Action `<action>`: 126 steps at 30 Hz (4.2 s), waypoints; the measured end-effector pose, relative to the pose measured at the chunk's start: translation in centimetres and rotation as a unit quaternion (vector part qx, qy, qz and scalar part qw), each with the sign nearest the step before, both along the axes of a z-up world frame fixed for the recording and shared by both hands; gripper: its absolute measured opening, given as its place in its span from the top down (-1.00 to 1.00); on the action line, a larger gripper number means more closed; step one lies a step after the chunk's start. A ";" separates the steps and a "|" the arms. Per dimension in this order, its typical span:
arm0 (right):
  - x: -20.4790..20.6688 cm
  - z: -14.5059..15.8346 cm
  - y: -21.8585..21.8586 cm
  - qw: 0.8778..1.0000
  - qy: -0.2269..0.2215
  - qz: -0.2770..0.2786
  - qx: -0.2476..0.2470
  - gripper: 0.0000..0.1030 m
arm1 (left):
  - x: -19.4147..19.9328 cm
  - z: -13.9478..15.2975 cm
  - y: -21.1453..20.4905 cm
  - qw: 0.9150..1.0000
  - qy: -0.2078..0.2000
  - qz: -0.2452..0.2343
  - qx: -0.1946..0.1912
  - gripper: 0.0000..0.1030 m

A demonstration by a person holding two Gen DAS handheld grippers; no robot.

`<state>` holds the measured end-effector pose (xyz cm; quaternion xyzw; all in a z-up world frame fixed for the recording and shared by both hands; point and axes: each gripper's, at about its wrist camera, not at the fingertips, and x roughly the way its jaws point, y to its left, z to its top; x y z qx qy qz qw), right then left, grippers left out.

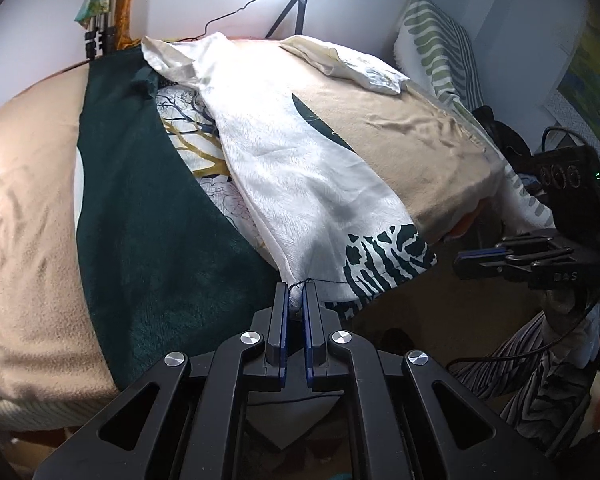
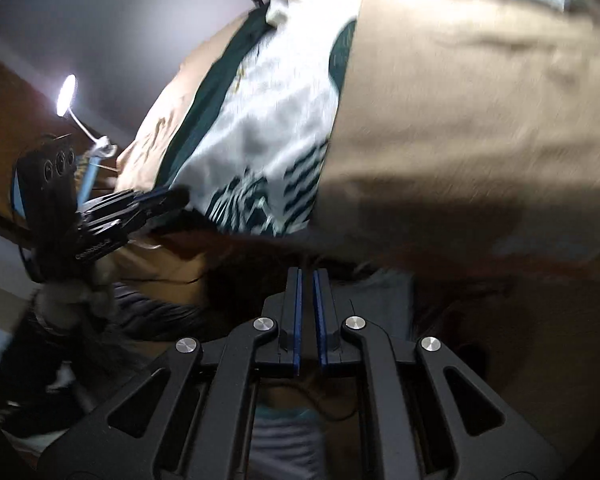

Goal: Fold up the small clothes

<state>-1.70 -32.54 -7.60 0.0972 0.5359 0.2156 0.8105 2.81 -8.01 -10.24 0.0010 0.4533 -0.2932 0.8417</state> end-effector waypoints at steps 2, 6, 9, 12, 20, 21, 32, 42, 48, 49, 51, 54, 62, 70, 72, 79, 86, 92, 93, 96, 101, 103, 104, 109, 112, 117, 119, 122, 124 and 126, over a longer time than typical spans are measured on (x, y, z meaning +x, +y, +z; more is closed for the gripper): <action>0.0 0.4 0.8 1.000 -0.024 0.010 -0.016 0.31 | 0.1 0.2 -0.1 1.000 -0.004 0.001 0.002 0.91; -0.2 0.7 3.9 0.989 -0.088 0.055 -0.109 0.27 | 0.3 0.5 -0.1 1.000 -0.008 0.004 0.003 0.91; -0.5 1.0 5.4 0.979 -0.118 0.089 -0.142 0.27 | 0.5 0.6 0.1 1.000 -0.011 0.007 0.006 0.91; -0.8 0.5 6.5 0.968 -0.129 0.123 -0.179 0.44 | 0.8 0.4 0.4 1.000 -0.007 0.011 0.003 0.91; -1.2 0.0 8.0 0.946 -0.152 0.164 -0.236 0.78 | 0.8 0.6 0.6 1.000 -0.010 0.009 0.004 0.91; -1.4 0.2 8.3 0.942 -0.159 0.171 -0.240 0.78 | 0.9 0.7 0.6 1.000 -0.011 0.009 0.004 0.91; -1.0 -0.2 8.5 0.936 -0.150 0.189 -0.258 0.97 | 1.1 0.7 0.3 1.000 -0.010 0.007 0.000 0.91; 0.0 1.2 2.4 0.989 -0.044 -0.101 -0.098 0.98 | 0.6 0.7 -0.4 1.000 -0.005 -0.013 -0.015 0.91; -1.7 3.7 4.7 0.986 -0.078 -0.073 -0.131 0.98 | 0.4 1.0 0.3 1.000 -0.003 -0.006 -0.026 0.91; -1.8 4.7 4.8 0.984 -0.090 -0.072 -0.133 0.98 | 0.3 0.9 0.4 1.000 0.001 -0.006 -0.029 0.91; -2.1 5.2 5.1 0.981 -0.103 -0.052 -0.158 0.98 | -0.3 0.5 0.2 0.999 0.010 -0.024 -0.019 0.91; -2.5 3.4 5.7 0.976 -0.067 0.009 -0.207 0.98 | -1.8 -0.2 0.1 0.999 0.022 -0.046 0.007 0.91; -1.9 3.0 1.2 0.991 -0.044 -0.026 -0.125 -0.09 | -3.2 1.5 5.1 0.999 0.027 0.021 -0.027 0.32; 2.8 0.3 -0.6 0.997 0.028 -0.059 -0.033 -0.16 | -2.2 -0.6 8.9 0.989 0.090 0.114 -0.035 0.32; 3.3 -0.4 -0.9 0.997 0.042 -0.062 -0.015 -0.16 | -2.5 -1.0 9.0 0.988 0.096 0.118 -0.034 0.32; 4.0 -0.5 0.4 0.998 0.052 -0.024 0.018 0.86 | -2.3 -2.1 9.9 0.981 0.131 0.127 -0.069 0.32; 3.8 1.6 -1.3 0.998 0.028 -0.042 0.031 0.93 | -2.0 -2.5 10.5 0.971 0.158 0.121 -0.135 0.33; 3.9 0.5 -1.0 0.997 0.051 -0.024 0.049 0.88 | -1.6 -2.8 10.6 0.966 0.165 0.120 -0.159 0.96; 4.0 0.4 -1.1 0.997 0.053 -0.025 0.045 0.74 | -1.6 -2.7 10.6 0.966 0.164 0.119 -0.164 0.96; 4.1 0.0 -1.8 0.997 0.059 -0.041 0.036 0.22 | -1.9 -2.2 10.7 0.967 0.156 0.115 -0.167 0.96; 4.9 -1.3 -1.8 0.995 0.084 -0.036 0.049 0.22 | -1.9 -1.4 10.9 0.969 0.145 0.106 -0.168 0.96; 5.1 -2.0 -1.1 0.994 0.093 -0.028 0.051 0.21 | -1.7 -1.3 10.7 0.969 0.147 0.104 -0.168 0.96; 5.2 -2.3 -0.7 0.994 0.097 -0.022 0.051 0.22 | -1.6 -1.3 10.6 0.969 0.148 0.102 -0.169 0.97; 4.9 -0.8 0.5 0.993 0.085 0.007 0.078 0.89 | -1.3 -0.2 10.2 0.970 0.141 0.092 -0.176 0.97; 5.2 0.7 0.3 0.992 0.072 0.003 0.108 0.92 | -0.7 1.2 10.3 0.971 0.131 0.085 -0.182 0.97; 7.3 3.0 -1.2 0.987 0.046 -0.025 0.151 0.92 | 1.5 3.5 11.1 0.971 0.108 0.091 -0.194 0.97; 8.4 3.8 -1.7 0.986 0.036 -0.033 0.157 0.92 | 2.8 4.3 11.4 0.970 0.098 0.098 -0.197 0.97; 10.5 4.9 -1.8 0.985 0.024 -0.043 0.163 0.92 | 5.1 4.9 11.9 0.968 0.092 0.109 -0.204 0.97; 12.5 5.3 -1.4 0.986 0.016 -0.046 0.158 0.92 | 6.9 5.2 12.2 0.968 0.088 0.118 -0.202 0.97; 14.3 5.5 -1.0 0.988 0.007 -0.045 0.148 0.93 | 8.7 5.5 12.3 0.969 0.085 0.123 -0.198 0.97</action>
